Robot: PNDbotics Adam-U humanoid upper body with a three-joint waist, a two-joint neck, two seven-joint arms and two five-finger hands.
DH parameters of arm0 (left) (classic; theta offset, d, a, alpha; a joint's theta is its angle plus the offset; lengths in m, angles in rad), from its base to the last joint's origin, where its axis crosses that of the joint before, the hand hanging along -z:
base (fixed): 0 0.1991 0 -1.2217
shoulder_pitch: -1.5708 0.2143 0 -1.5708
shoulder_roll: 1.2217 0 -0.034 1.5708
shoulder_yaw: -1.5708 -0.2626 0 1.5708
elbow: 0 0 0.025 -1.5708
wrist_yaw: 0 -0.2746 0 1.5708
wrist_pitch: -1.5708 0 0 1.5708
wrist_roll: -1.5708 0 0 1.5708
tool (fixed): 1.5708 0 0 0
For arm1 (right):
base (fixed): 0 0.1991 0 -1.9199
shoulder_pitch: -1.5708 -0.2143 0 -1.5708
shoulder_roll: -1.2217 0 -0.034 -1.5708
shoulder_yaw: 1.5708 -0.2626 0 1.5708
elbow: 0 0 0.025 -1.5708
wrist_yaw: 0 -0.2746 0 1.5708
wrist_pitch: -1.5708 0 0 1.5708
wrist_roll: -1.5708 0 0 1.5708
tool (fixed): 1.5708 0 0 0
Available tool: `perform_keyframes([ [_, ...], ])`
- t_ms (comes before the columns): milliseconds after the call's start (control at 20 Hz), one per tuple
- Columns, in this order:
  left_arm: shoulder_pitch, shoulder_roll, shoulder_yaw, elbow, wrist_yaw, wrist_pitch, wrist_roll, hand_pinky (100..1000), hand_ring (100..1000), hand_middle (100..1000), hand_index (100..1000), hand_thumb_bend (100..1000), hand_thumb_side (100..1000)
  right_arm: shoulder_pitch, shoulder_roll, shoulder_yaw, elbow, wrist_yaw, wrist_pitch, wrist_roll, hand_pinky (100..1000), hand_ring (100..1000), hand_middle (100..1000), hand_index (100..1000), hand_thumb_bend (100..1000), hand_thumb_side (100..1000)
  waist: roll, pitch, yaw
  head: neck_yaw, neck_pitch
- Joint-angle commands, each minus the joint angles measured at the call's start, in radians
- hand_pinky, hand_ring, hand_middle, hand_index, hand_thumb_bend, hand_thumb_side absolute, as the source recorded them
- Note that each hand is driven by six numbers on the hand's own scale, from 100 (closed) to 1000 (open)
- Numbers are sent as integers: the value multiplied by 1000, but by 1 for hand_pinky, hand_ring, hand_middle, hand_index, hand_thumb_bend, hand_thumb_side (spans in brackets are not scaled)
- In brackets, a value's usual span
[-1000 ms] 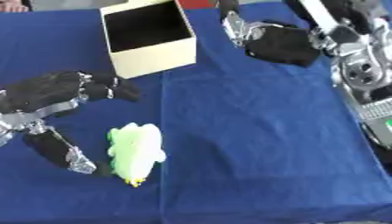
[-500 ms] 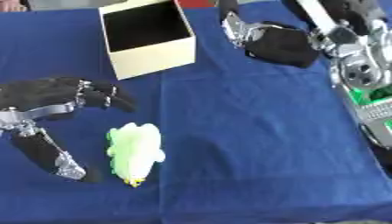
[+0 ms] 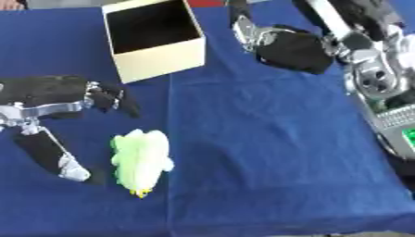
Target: Pick up objects on the table and place them in the box.
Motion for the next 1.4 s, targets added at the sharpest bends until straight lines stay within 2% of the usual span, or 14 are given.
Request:
perform_keyframes([
  [50, -17, -2, 25, 7, -4, 15, -55, 648, 792, 825, 878, 659, 329, -7, -6, -13, -15, -5, 0, -6, 927, 914, 836, 915, 100, 741, 0, -13, -1, -3, -4],
  [250, -16, -20, 37, 17, -14, 27, -112, 654, 796, 826, 879, 690, 337, -5, -5, -15, -15, -6, -1, -9, 927, 913, 835, 915, 100, 737, 0, -11, -2, -5, -4],
  [500, -10, -33, 34, 32, -47, 25, -132, 666, 809, 830, 880, 696, 341, -5, -2, -16, -15, -7, -5, -9, 927, 910, 831, 913, 100, 731, 0, -10, -2, -4, -7],
  [700, 0, -59, 28, 59, -102, 29, -104, 667, 810, 829, 878, 668, 370, -3, 2, -19, -15, -8, -8, -11, 927, 908, 829, 913, 100, 732, -1, -9, -3, -5, -11],
  [1000, 17, -106, 24, 78, -186, 53, -24, 661, 802, 824, 876, 673, 408, 3, 3, -18, -15, -9, -11, -7, 928, 907, 827, 911, 100, 726, -1, -9, -3, -4, -12],
  [1150, 26, -124, 14, 84, -199, 55, -1, 661, 800, 824, 876, 670, 402, 4, 4, -23, -15, -8, -13, -7, 928, 907, 827, 911, 100, 720, -1, -9, -4, -3, -13],
  [1400, 24, -130, -8, 100, -183, 42, -16, 661, 796, 821, 876, 653, 394, 6, 7, -25, -15, -9, -12, -13, 928, 906, 827, 912, 100, 721, 0, -7, -7, -4, -13],
])
